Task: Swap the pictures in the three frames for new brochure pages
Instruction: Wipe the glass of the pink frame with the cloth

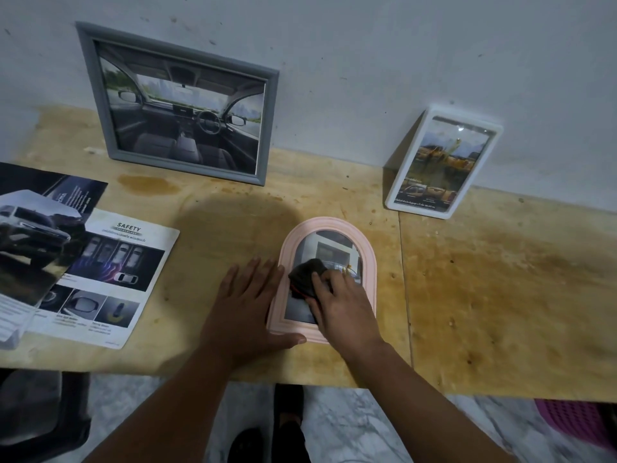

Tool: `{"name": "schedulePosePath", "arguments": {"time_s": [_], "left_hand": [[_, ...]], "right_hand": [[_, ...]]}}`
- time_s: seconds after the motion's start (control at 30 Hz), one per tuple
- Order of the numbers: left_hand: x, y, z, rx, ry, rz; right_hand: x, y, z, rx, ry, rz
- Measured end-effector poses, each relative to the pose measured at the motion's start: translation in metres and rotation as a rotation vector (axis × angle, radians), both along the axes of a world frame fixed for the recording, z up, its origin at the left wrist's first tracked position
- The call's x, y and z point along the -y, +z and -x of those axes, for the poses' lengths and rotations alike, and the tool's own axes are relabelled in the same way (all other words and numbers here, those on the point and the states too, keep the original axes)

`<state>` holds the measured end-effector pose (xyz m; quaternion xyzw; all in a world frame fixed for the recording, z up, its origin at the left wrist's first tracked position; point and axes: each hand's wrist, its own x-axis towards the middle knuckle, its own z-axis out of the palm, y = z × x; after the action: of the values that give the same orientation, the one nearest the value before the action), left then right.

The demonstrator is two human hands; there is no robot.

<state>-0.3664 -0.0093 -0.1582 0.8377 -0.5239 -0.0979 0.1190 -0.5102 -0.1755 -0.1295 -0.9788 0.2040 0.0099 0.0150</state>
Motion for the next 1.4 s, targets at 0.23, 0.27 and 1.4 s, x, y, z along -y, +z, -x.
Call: {"name": "schedulePosePath", "arguments": {"time_s": [0.23,0.27,1.4], "left_hand": [[0.001,-0.002,-0.002,-0.01,0.0,0.0],[0.001,-0.002,-0.001,-0.009,0.0,0.003],[0.002,0.003,0.001,-0.007,0.002,0.011]], "right_hand": [[0.011,0.008,0.016,0.109,0.183,-0.356],[0.018,0.014,0.016,0.14,0.195,-0.388],[0.078,0.025,-0.017,0.155,0.008,-0.326]]}}
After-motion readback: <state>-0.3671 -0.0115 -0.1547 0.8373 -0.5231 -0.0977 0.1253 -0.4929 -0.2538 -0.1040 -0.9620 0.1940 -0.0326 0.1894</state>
